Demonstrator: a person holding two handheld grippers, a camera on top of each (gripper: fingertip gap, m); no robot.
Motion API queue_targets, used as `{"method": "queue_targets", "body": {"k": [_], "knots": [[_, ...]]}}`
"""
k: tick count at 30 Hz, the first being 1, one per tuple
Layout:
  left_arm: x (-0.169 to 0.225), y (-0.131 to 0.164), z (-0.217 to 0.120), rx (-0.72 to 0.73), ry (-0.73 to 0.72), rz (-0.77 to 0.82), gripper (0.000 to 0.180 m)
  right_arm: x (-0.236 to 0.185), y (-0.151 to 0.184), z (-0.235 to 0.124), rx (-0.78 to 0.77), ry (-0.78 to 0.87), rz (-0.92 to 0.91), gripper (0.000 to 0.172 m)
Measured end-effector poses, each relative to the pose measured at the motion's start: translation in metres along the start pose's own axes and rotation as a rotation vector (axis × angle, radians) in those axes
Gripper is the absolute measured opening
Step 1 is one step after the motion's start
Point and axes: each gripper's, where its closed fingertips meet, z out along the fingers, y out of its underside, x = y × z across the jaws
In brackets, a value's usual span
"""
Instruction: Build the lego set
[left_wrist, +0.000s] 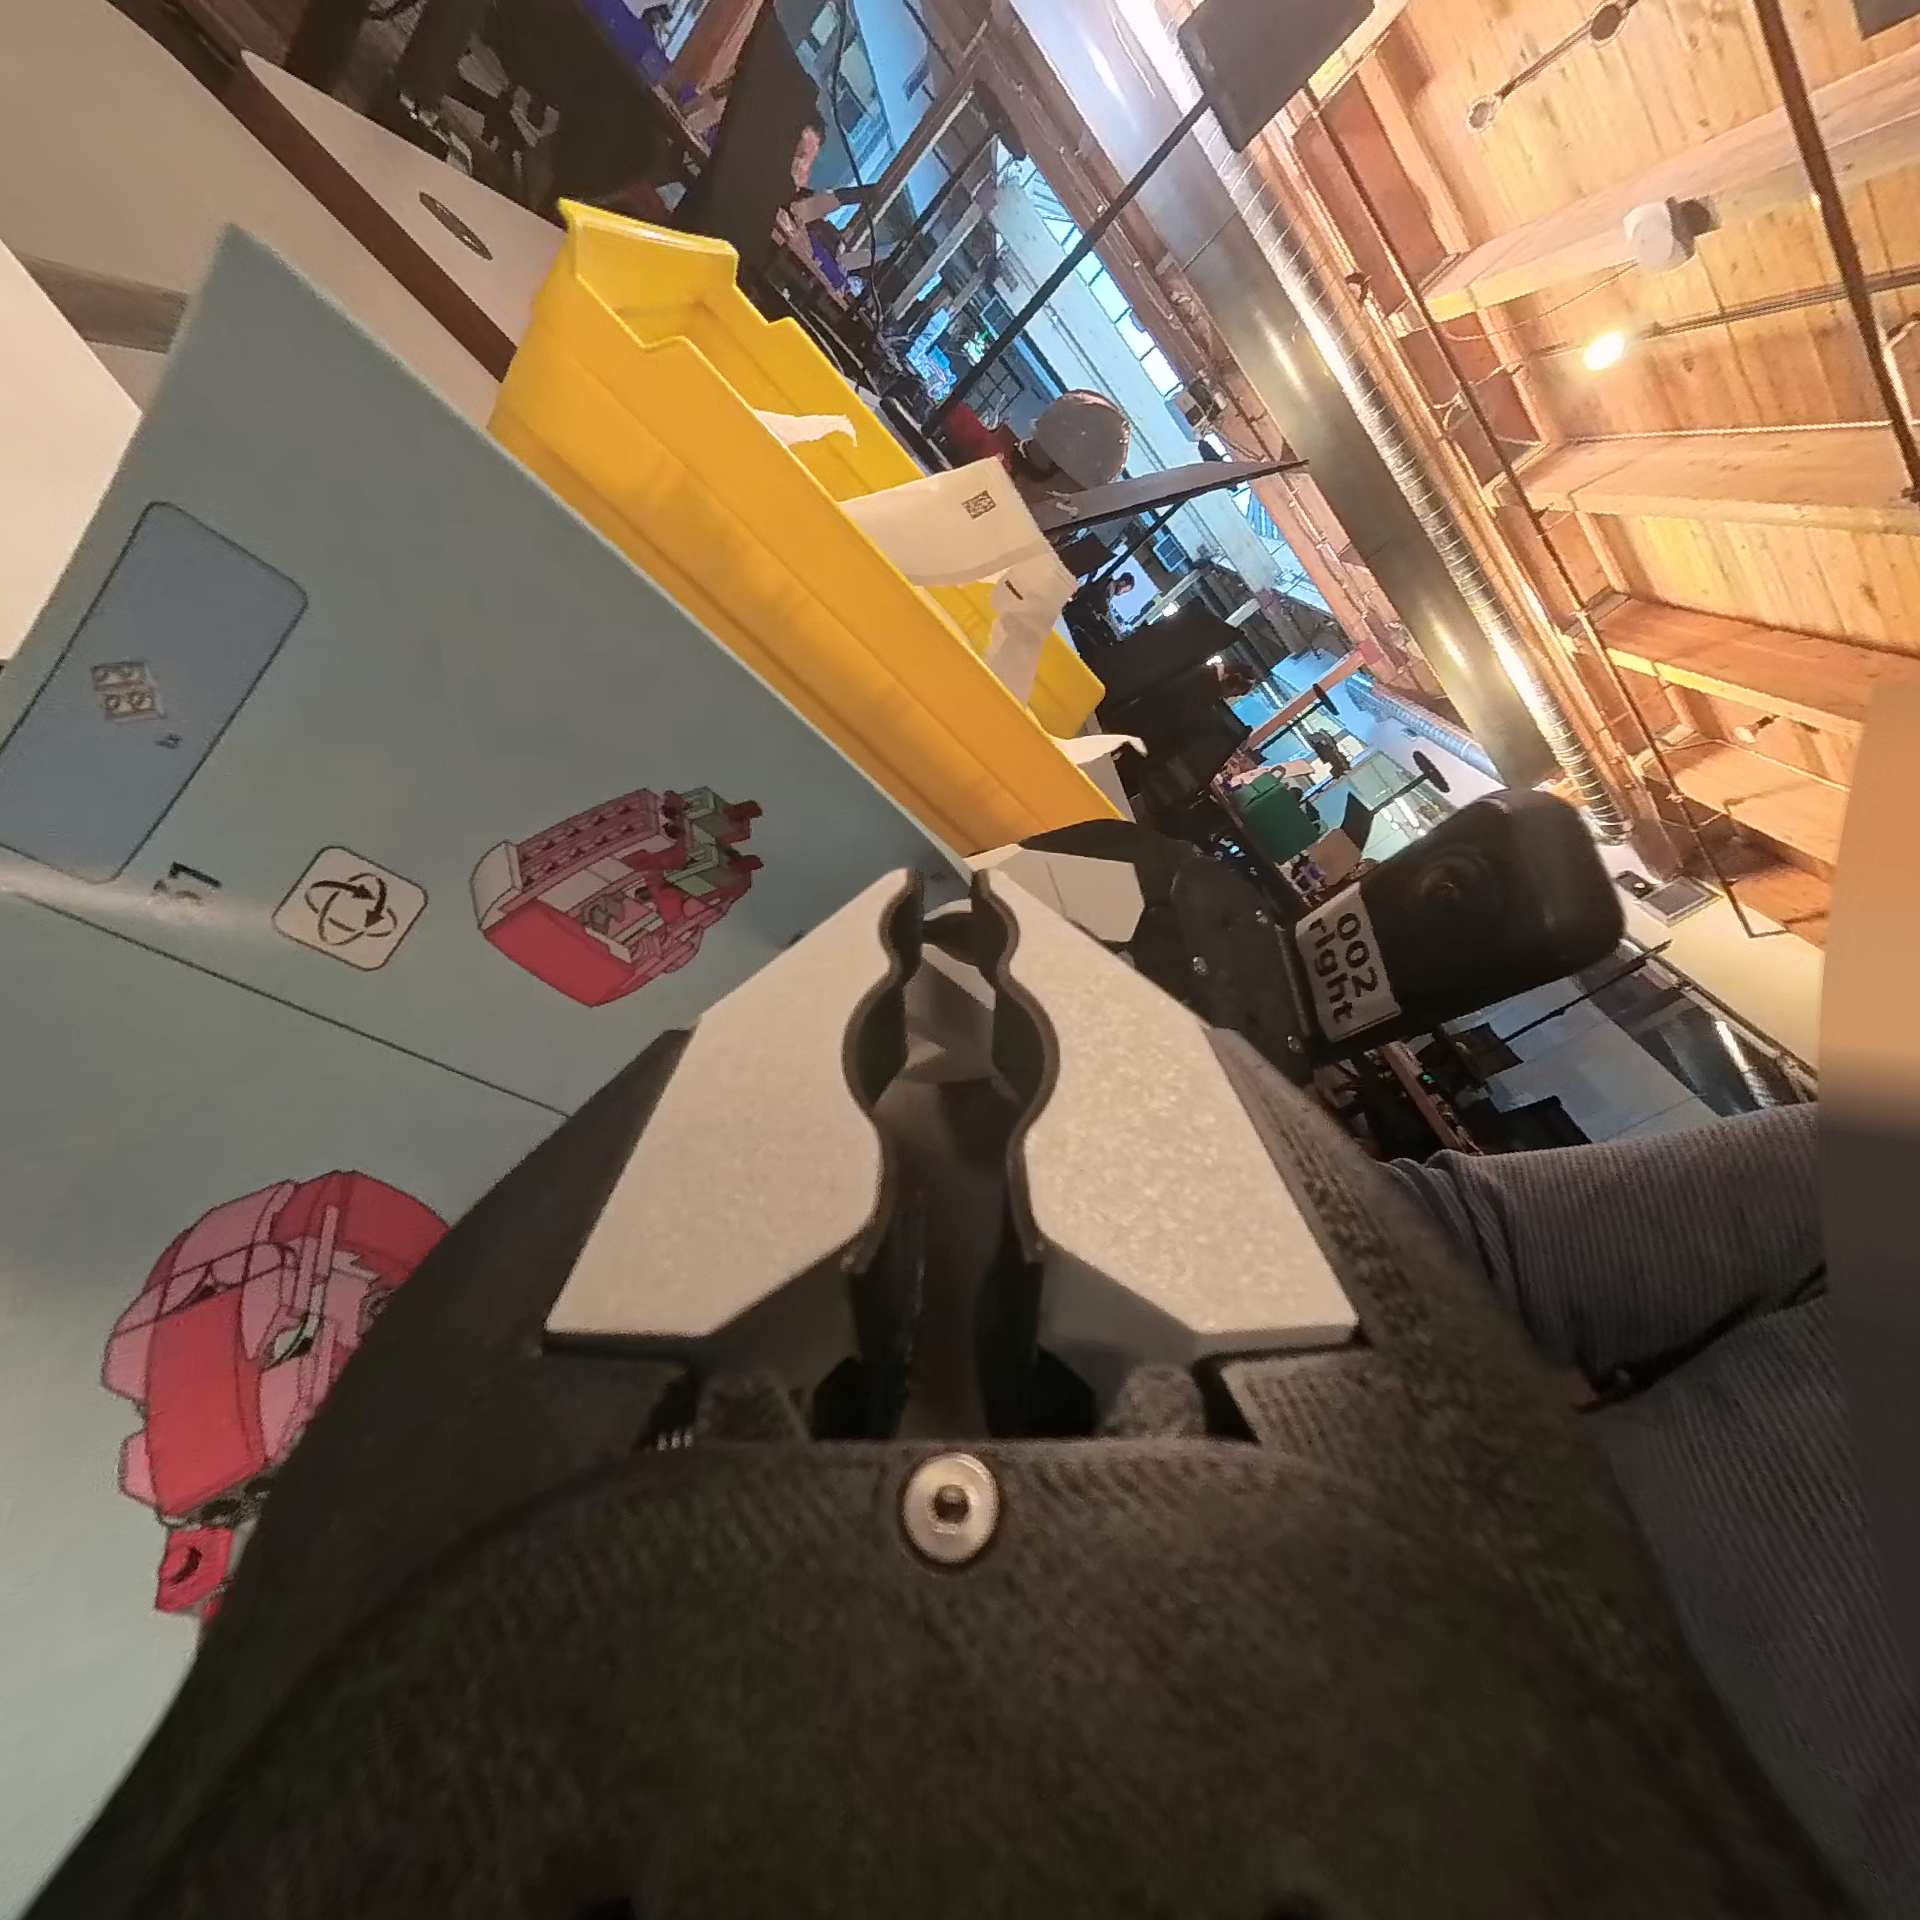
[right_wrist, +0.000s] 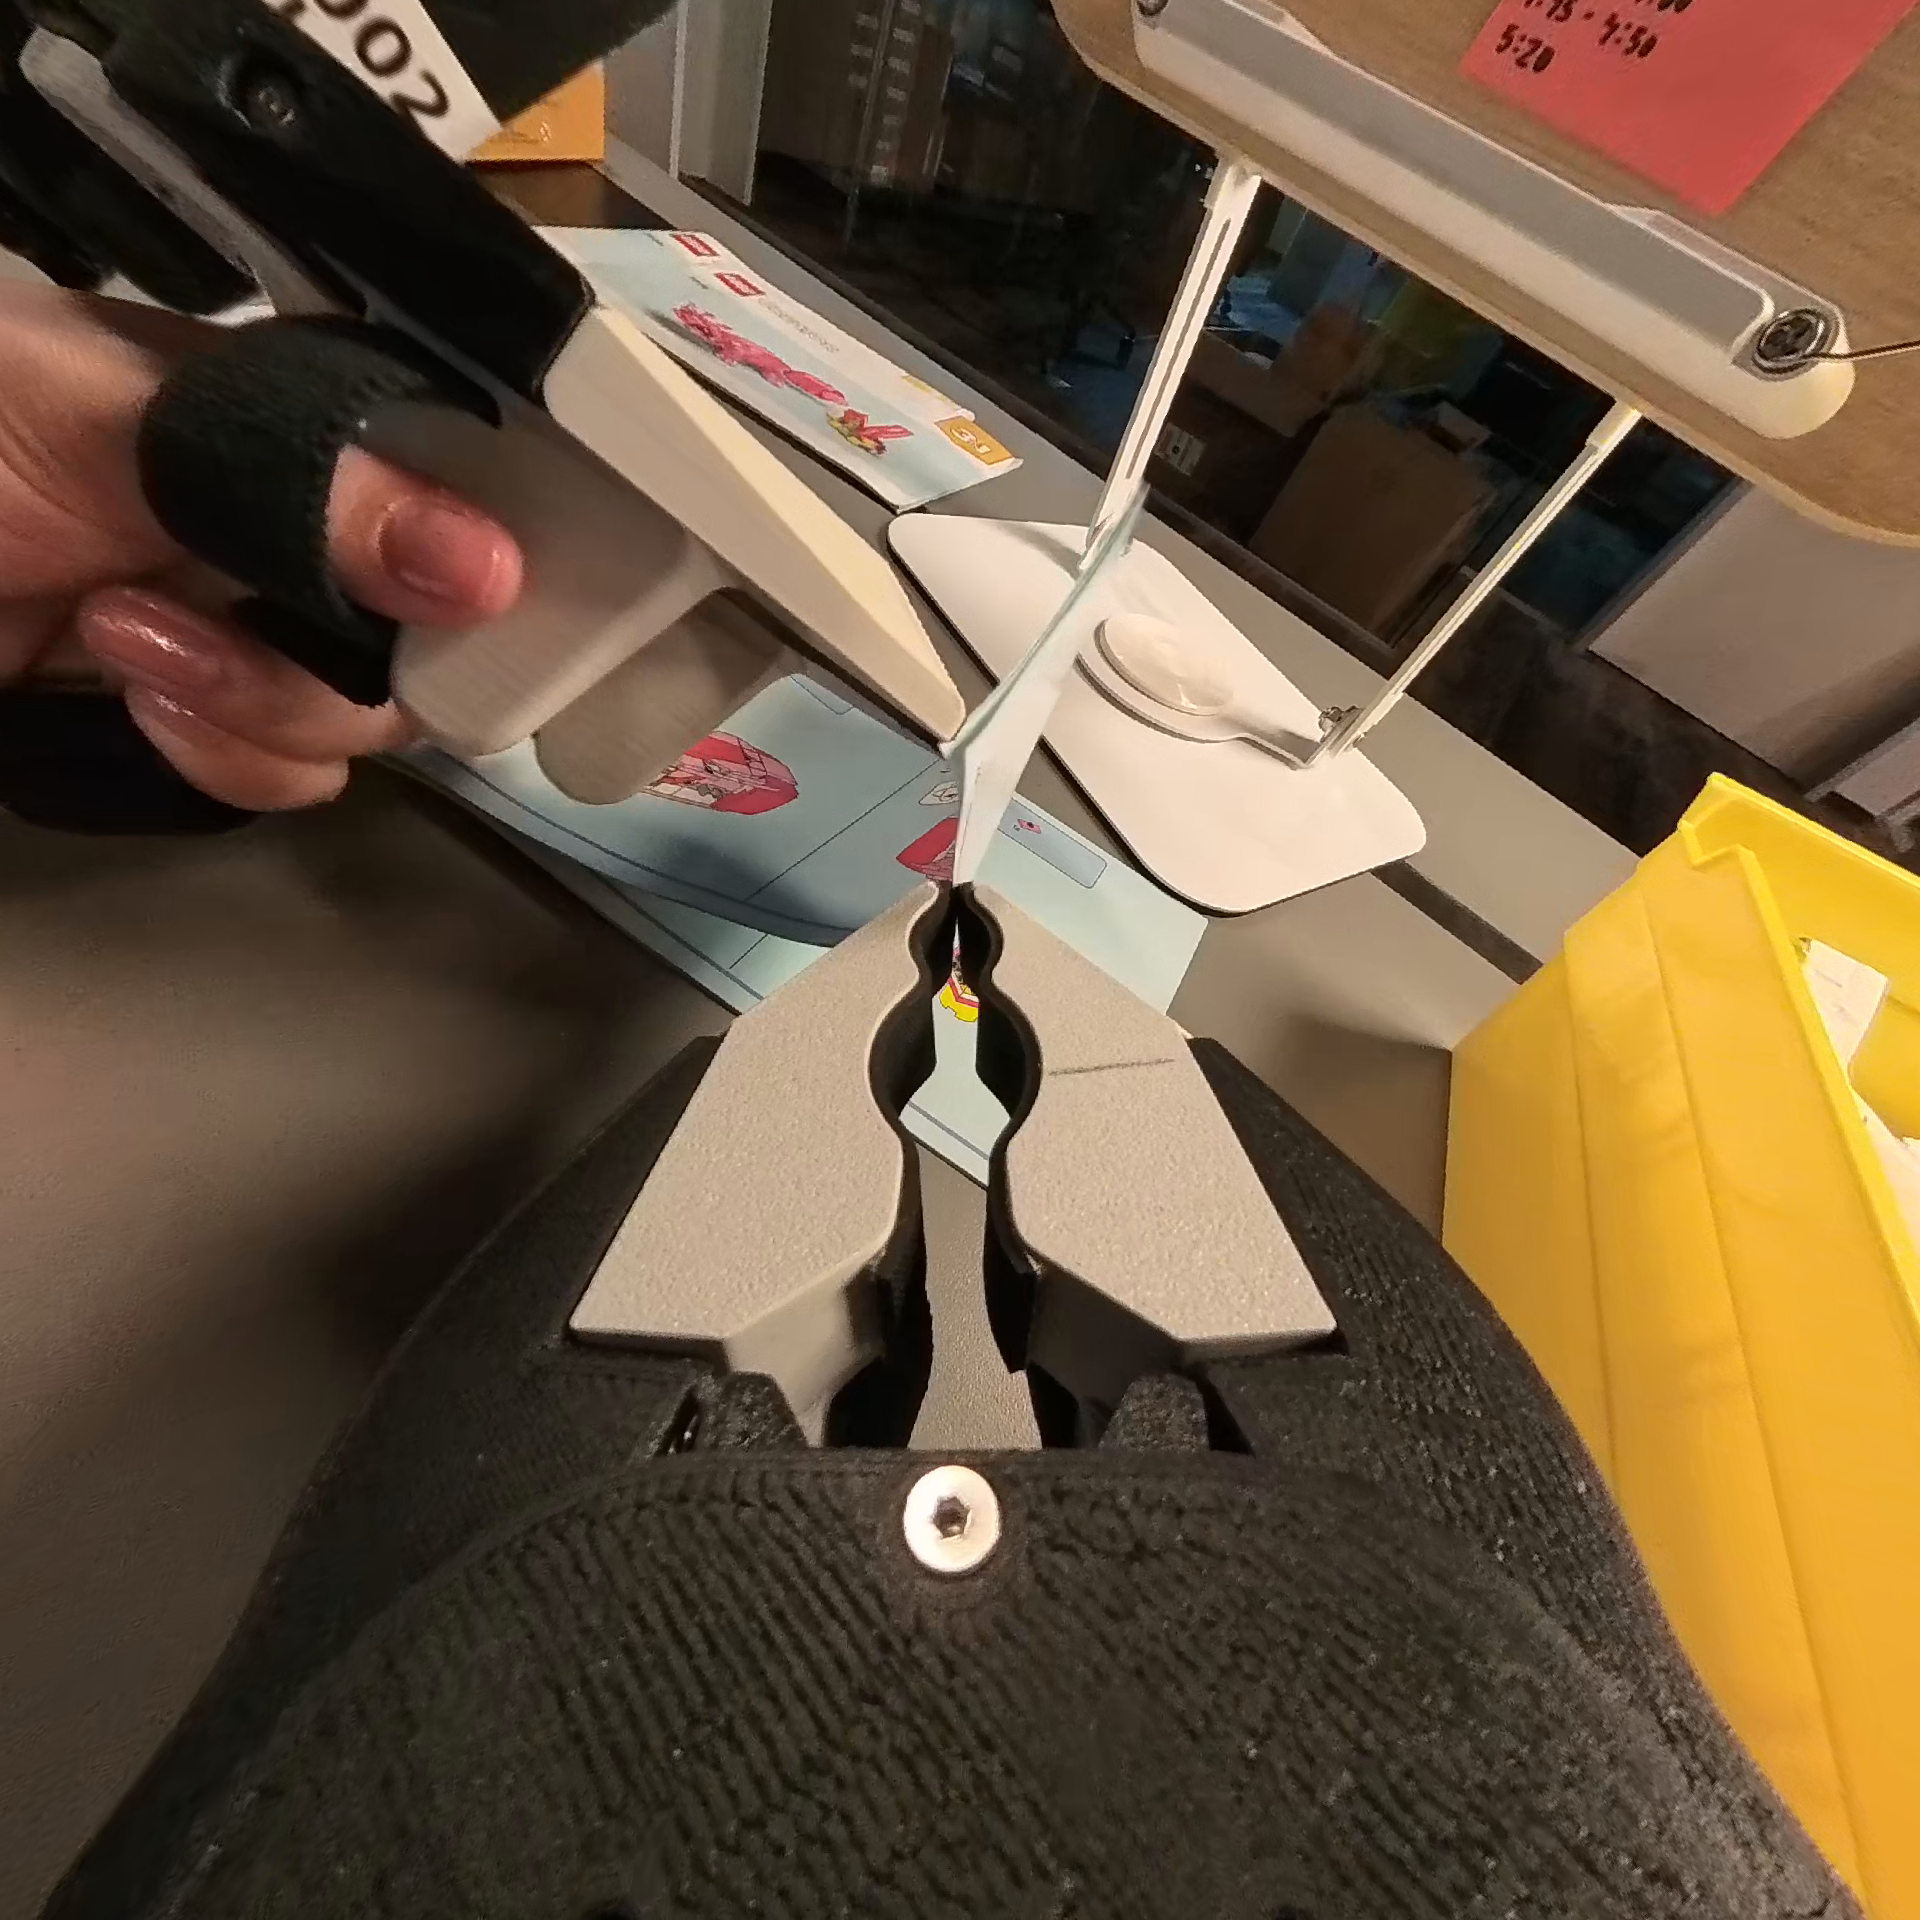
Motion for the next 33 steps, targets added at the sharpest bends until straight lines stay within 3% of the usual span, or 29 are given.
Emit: {"method": "queue_targets", "body": {"k": [5, 21, 26, 29, 33], "knots": [[0.004, 0.0, 0.001, 0.006, 0.039, -0.044, 0.0, 0.0, 0.0, 0.0, 0.001, 0.001, 0.0, 0.0], [0.011, 0.001, 0.002, 0.012, 0.133, -0.132, 0.0, 0.0, 0.0, 0.0, 0.002, 0.001, -0.002, 0.0], [0.003, 0.005, 0.003, -0.004, 0.086, -0.114, 0.0, 0.001, -0.001, -0.001, 0.007, 0.005, 0.004, 0.0], [0.002, -0.002, 0.0, 0.039, 0.048, -0.037, 0.0, 0.001, -0.001, -0.001, 0.007, 0.006, 0.005, 0.0], [-0.002, -0.009, -0.006, 0.055, -0.104, 0.237, 0.02, 0.001, -0.001, -0.001, 0.007, 0.005, 0.006, 0.0]]}}
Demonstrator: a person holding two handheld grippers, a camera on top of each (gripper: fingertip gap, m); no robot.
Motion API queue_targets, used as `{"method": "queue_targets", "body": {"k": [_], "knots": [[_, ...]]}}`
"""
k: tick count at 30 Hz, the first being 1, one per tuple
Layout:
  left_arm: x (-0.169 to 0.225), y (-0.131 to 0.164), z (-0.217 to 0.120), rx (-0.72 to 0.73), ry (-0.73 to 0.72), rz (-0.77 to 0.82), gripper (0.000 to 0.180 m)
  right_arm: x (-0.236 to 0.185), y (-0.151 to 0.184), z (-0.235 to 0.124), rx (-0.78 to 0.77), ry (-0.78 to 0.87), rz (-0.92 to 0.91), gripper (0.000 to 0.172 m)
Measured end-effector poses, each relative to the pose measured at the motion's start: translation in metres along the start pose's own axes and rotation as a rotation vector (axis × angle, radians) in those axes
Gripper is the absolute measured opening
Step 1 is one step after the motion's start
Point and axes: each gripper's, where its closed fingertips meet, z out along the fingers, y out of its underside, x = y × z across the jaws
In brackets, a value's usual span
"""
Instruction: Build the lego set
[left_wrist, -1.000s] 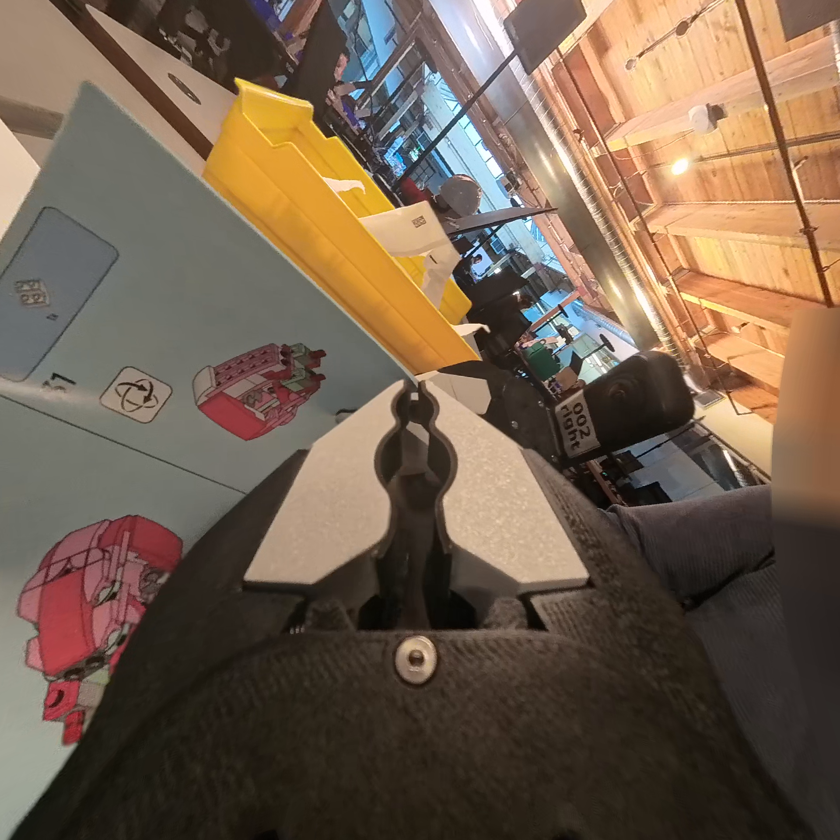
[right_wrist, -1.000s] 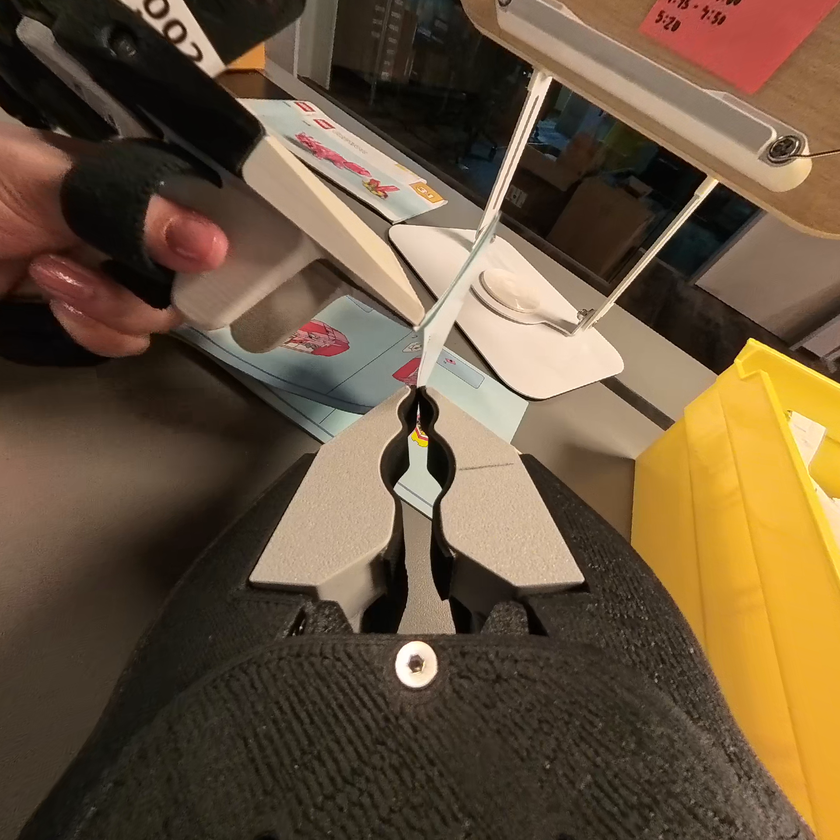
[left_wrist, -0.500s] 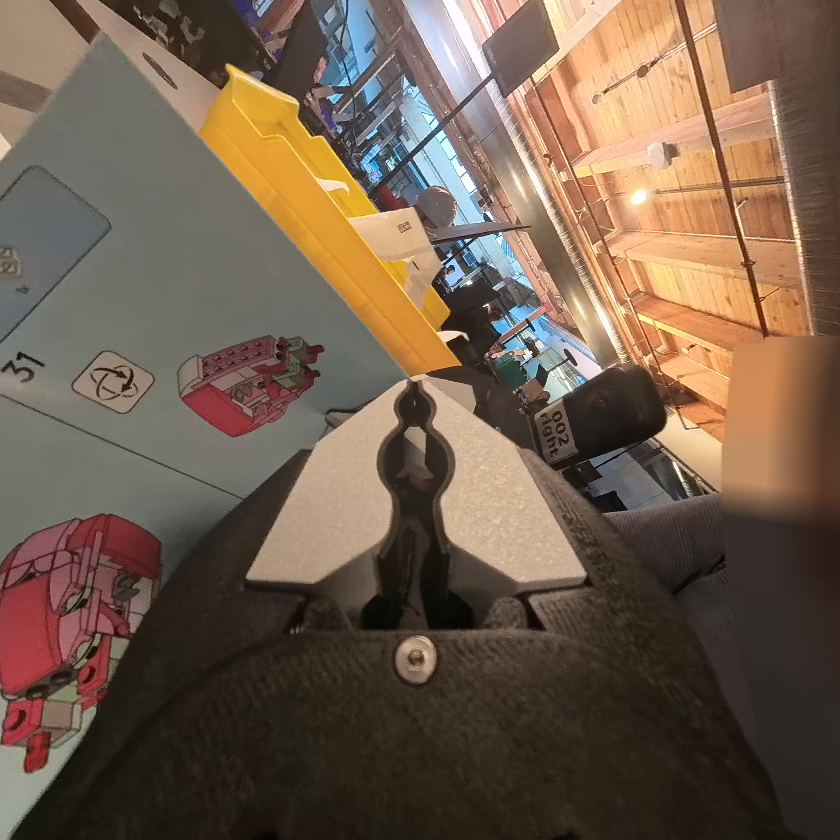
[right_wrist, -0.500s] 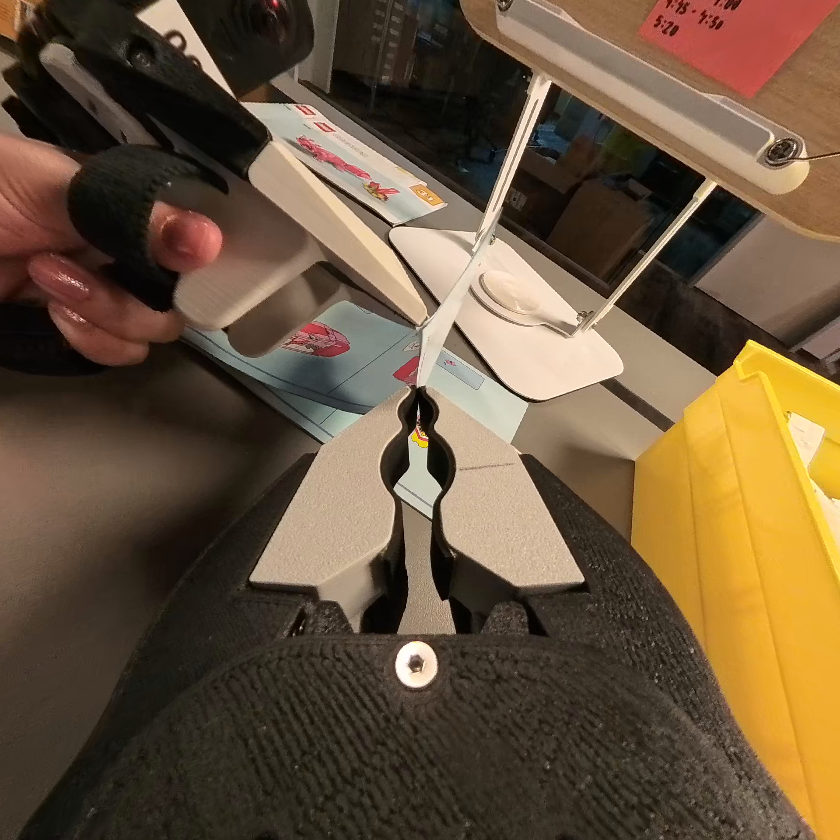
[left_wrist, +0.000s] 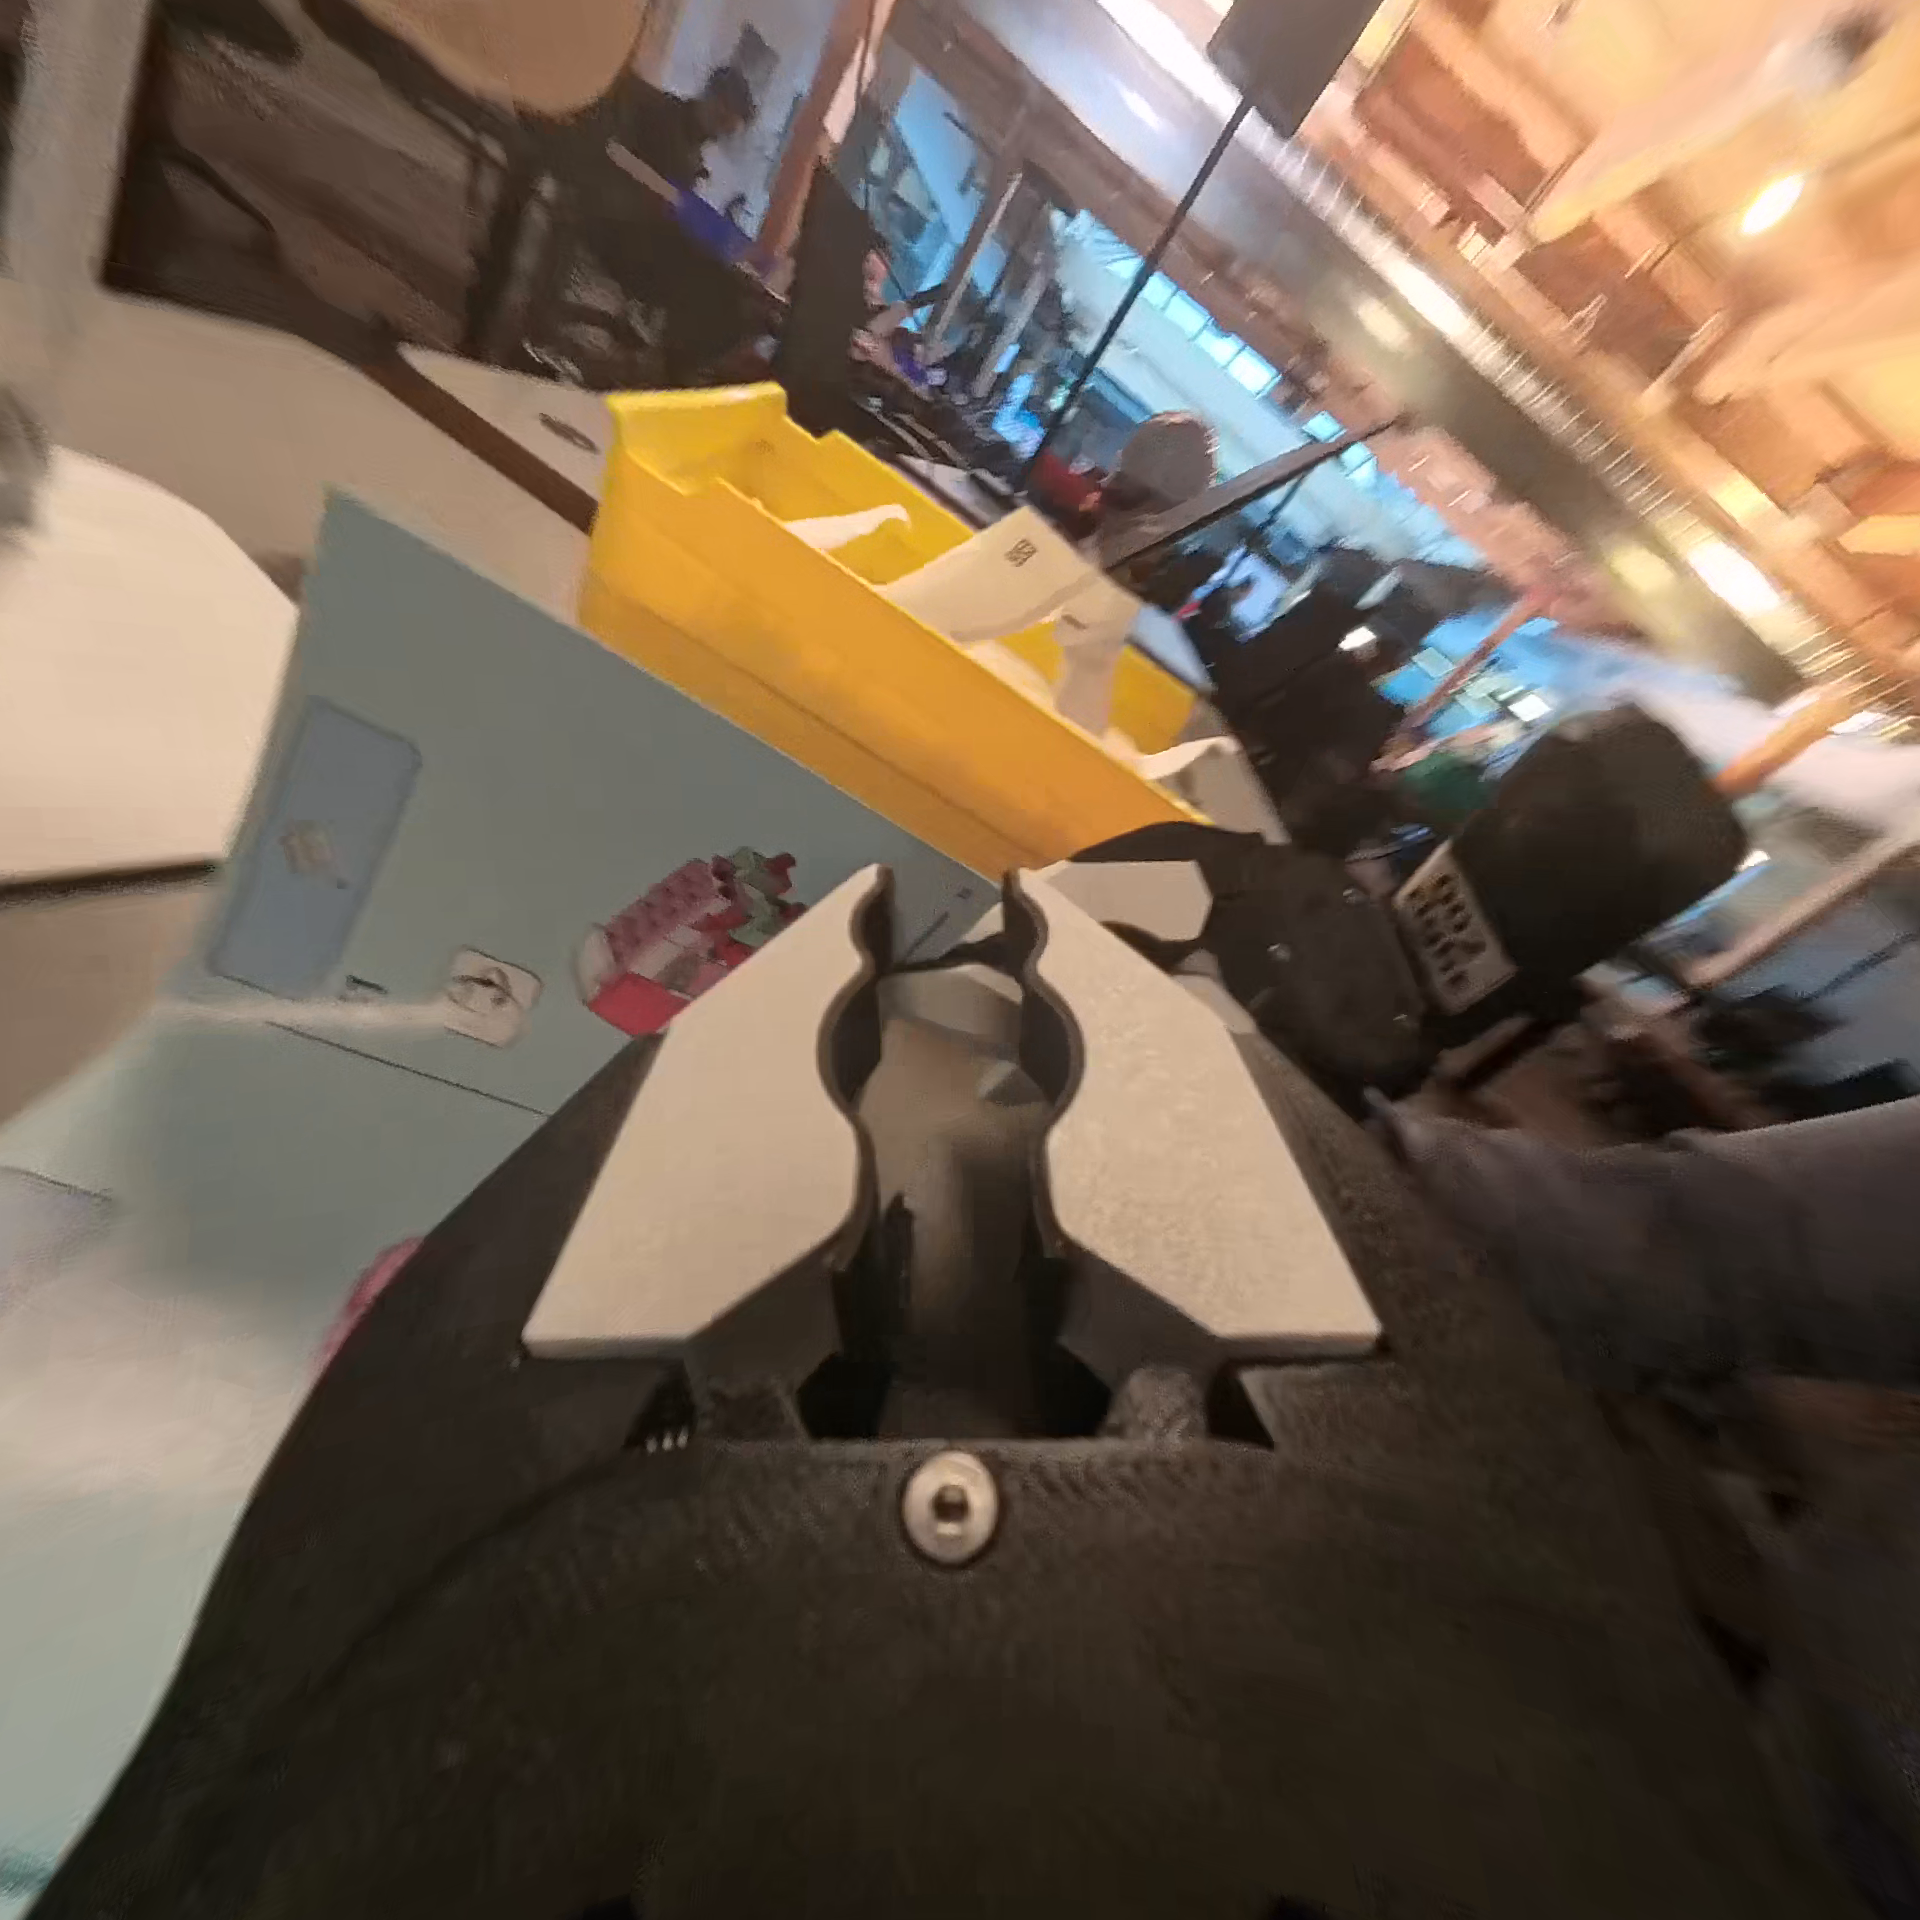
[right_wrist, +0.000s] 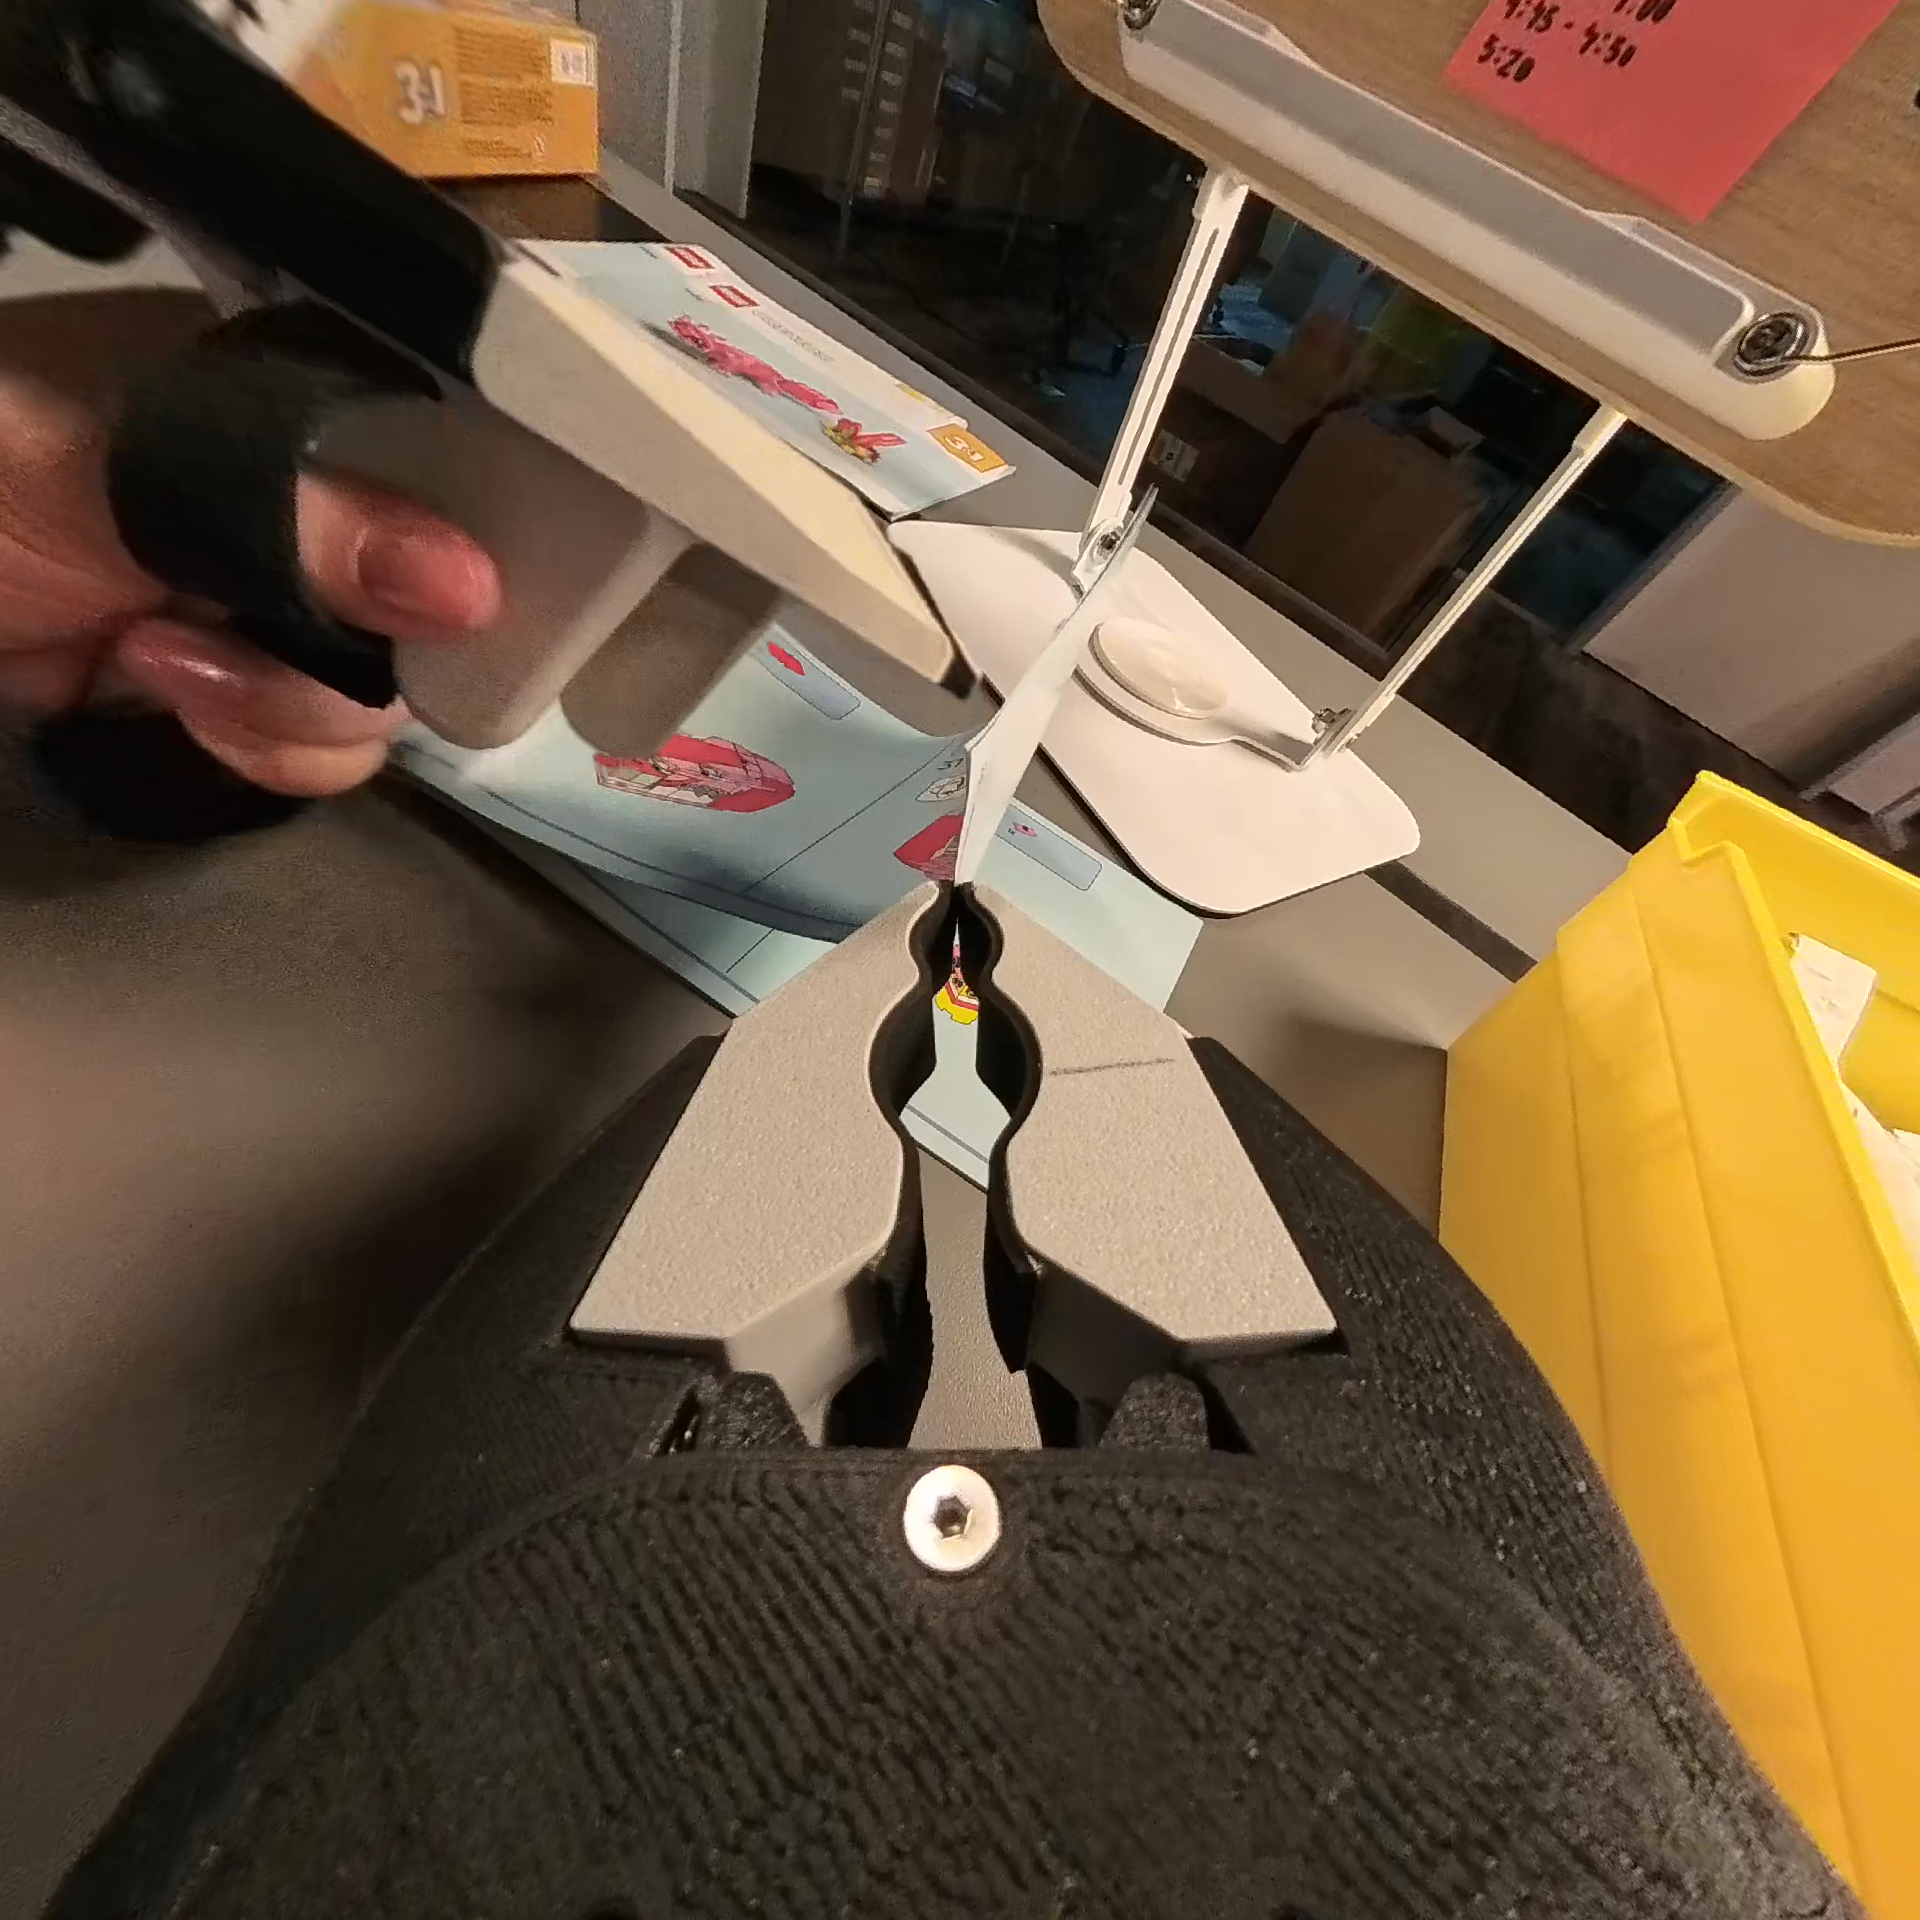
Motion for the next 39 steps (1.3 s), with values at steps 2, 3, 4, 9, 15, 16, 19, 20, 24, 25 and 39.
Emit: {"method": "queue_targets", "body": {"k": [2, 3, 4, 9, 15, 16, 19, 20, 24, 25, 39], "knots": [[0.001, -0.001, 0.0, -0.006, -0.057, 0.132, 0.025, 0.0, 0.0, 0.0, -0.001, 0.001, -0.002, 0.0], [0.004, -0.001, 0.0, -0.011, -0.067, 0.177, 0.026, 0.0, 0.0, 0.0, -0.001, 0.001, -0.003, 0.0], [0.006, 0.0, 0.002, -0.019, -0.069, 0.208, 0.027, 0.0, 0.0, 0.0, -0.001, 0.001, -0.003, 0.0], [0.008, 0.008, 0.006, -0.053, -0.039, 0.186, 0.018, 0.0, 0.0, 0.0, 0.001, 0.002, -0.003, 0.0], [0.006, 0.009, 0.006, -0.06, -0.046, 0.181, 0.006, 0.0, 0.0, 0.0, -0.001, 0.002, -0.008, 0.0], [0.006, 0.01, 0.007, -0.065, -0.047, 0.182, 0.007, 0.0, 0.0, 0.0, -0.001, 0.003, -0.008, 0.0], [0.007, 0.012, 0.009, -0.074, -0.044, 0.187, 0.009, 0.0, 0.0, 0.0, -0.002, 0.003, -0.009, 0.0], [0.007, 0.012, 0.01, -0.076, -0.047, 0.19, 0.009, 0.0, 0.0, 0.0, -0.002, 0.003, -0.01, 0.0], [0.005, 0.012, 0.01, -0.076, -0.067, 0.204, 0.0, 0.0, 0.0, 0.0, -0.003, 0.004, -0.008, 0.0], [0.004, 0.012, 0.01, -0.079, -0.072, 0.205, 0.0, 0.0, 0.0, 0.0, -0.002, 0.004, -0.006, 0.0], [0.002, 0.011, 0.012, -0.041, -0.07, 0.138, 0.0, -0.002, 0.001, 0.001, -0.009, 0.005, -0.031, 0.0]]}}
